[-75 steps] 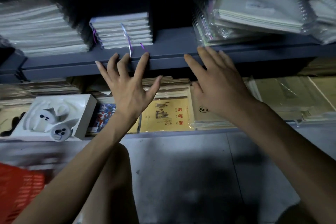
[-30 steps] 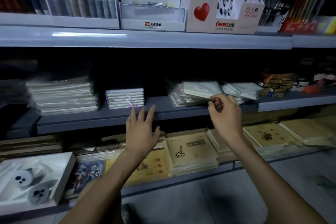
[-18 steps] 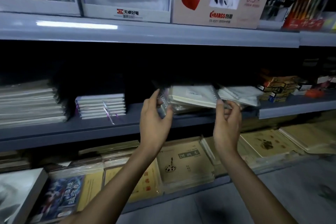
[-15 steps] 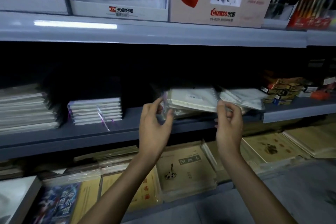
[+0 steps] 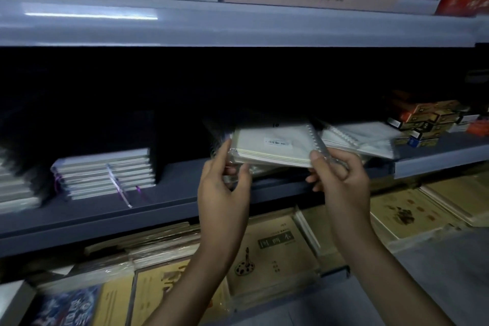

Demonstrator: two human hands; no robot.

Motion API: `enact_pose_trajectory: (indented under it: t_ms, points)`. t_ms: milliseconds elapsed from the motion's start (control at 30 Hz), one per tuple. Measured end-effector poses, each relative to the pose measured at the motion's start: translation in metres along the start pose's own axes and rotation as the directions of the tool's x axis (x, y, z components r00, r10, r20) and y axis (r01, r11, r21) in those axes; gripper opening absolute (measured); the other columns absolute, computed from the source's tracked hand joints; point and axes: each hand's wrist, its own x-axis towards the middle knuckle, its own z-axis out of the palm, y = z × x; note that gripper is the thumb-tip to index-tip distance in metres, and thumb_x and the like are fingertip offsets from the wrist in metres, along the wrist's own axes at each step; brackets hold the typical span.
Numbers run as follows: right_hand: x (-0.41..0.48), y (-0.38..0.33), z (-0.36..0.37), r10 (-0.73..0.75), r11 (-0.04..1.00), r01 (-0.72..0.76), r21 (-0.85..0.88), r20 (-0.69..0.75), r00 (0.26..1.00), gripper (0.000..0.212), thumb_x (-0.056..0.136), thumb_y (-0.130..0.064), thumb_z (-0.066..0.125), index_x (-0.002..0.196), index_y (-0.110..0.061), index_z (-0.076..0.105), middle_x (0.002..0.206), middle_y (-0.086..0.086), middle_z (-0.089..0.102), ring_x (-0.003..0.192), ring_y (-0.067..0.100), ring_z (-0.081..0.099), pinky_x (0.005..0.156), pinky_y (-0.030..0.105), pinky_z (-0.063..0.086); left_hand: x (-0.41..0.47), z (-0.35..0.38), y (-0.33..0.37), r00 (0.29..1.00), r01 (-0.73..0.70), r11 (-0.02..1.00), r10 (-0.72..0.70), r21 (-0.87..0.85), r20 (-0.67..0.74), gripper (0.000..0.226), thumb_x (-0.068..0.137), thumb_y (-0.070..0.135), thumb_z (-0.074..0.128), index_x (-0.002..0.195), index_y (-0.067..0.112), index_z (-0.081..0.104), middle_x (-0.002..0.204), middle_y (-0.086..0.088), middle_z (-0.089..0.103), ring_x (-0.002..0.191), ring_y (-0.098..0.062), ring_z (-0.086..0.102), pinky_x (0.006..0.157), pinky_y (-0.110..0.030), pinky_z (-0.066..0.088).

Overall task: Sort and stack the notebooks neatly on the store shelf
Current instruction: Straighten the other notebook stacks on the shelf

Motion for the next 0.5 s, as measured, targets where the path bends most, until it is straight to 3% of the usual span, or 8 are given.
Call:
enact_pose_trajectory:
  t_ms: [200, 367, 500]
  points:
    - [0.016, -0.005, -0.003, 0.043, 0.997, -0.043, 0.059, -0.005, 0.999, 0.022, 0.095, -0.013, 0.071, 0.118, -0.013, 0.070, 0.069, -0.004, 0.068, 0.064, 0.006, 0.060, 0.056, 0.019, 0.043, 0.001, -0.003, 0.004, 1.000, 0.004, 1.000, -0.004, -0.020, -0.022, 0.047, 0.101, 0.019, 0.068, 0.146, 0.029, 0.059, 0.122, 0.009, 0.048, 0.097, 0.014, 0.054, 0.079, -0.002, 0.043]
    - [0.036, -0.012, 0.012, 0.004, 0.998, -0.007, 0.066, 0.046, 0.999, 0.019, 0.098, -0.007, 0.066, 0.117, -0.006, 0.069, 0.065, -0.004, 0.063, 0.056, 0.005, 0.054, 0.050, 0.015, 0.042, 0.000, -0.003, 0.006, 0.989, -0.038, 0.999, 0.033, -0.036, -0.142, 0.036, 0.097, 0.023, 0.074, 0.132, 0.031, 0.067, 0.122, 0.019, 0.054, 0.117, -0.002, 0.057, 0.099, -0.018, 0.050]
    - [0.049, -0.011, 0.019, -0.080, 0.996, 0.083, -0.042, 0.076, 0.994, 0.016, 0.099, -0.014, 0.065, 0.115, -0.012, 0.070, 0.064, -0.009, 0.060, 0.059, 0.006, 0.052, 0.052, 0.021, 0.043, 0.006, -0.006, 0.008, 0.987, -0.044, 0.997, 0.032, -0.070, -0.158, 0.033, 0.096, 0.022, 0.076, 0.128, 0.019, 0.074, 0.121, 0.019, 0.063, 0.117, 0.004, 0.060, 0.103, -0.027, 0.052]
